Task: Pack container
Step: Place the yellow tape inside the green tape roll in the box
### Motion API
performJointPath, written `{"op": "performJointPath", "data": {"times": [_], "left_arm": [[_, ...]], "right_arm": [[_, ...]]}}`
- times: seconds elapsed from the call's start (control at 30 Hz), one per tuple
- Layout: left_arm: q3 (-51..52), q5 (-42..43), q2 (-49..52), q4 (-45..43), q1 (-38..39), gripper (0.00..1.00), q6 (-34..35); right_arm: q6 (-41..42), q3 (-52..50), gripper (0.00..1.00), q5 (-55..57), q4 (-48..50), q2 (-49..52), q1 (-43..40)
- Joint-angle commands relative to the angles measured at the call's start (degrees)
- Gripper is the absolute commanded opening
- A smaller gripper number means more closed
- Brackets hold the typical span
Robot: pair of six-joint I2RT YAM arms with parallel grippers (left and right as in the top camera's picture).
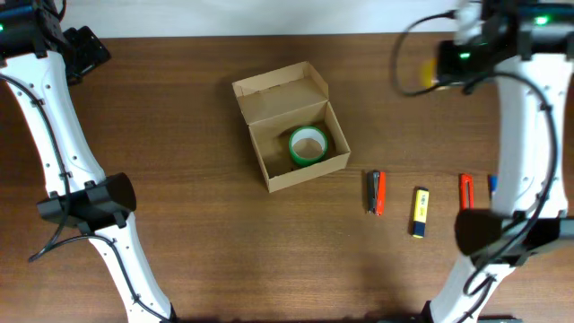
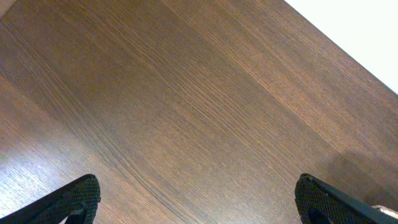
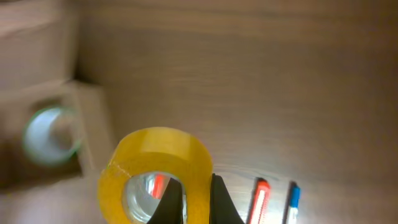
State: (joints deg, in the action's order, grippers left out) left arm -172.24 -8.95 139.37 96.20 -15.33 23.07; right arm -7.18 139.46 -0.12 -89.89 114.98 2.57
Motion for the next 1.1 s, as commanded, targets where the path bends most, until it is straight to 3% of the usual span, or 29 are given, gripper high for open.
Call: {"op": "performJointPath", "data": {"times": [0.0, 0.17, 0.37, 0.8, 1.07], "left_arm": [[-0.3, 0.2, 0.5, -0.1, 0.1, 1.00, -0.9], [-0.3, 0.2, 0.5, 0.1, 0.1, 1.00, -0.9], [-0.3, 0.2, 0.5, 0.1, 0.1, 1.00, -0.9], [-0.3, 0.2, 0.5, 0.1, 0.1, 1.00, -0.9], [-0.3, 0.2, 0.5, 0.5, 0.1, 1.00, -0.9]], "right_arm": [[-9.9, 0.0, 0.04, -0.8, -1.0, 0.7, 8.0], [-19.1, -3.2, 0.04, -2.3, -0.6, 0.8, 19.7], [-22.0, -10.8, 0.04, -2.3, 3.0, 1.3, 27.4], [-13.5, -15.7, 0.04, 3.5, 17.3, 12.3, 27.3], [-11.8, -15.7, 0.04, 2.5, 18.7, 19.4, 25.4]]}}
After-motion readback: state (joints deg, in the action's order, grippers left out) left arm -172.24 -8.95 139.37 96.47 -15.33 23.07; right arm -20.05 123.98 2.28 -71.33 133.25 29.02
